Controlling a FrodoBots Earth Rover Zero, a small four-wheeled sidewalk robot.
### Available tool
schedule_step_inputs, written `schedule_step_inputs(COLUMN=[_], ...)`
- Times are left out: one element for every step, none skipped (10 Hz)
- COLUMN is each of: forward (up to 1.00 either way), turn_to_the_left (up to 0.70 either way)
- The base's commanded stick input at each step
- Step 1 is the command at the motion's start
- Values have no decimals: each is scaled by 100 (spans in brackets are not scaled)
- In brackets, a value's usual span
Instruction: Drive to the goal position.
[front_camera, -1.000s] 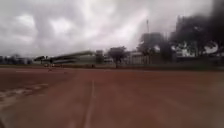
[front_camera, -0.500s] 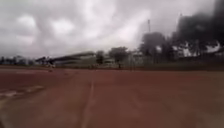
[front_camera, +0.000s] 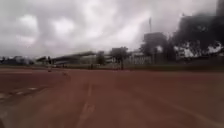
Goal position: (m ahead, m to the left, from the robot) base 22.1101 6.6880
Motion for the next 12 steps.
schedule_step_inputs(forward=[70, 70, 70, 70, 70, 70, 70, 70, 70, 70, 70, 70], turn_to_the_left=[9, 14, 11, 7, 0, 1, 9, 5, 1, 0, 7, 7])
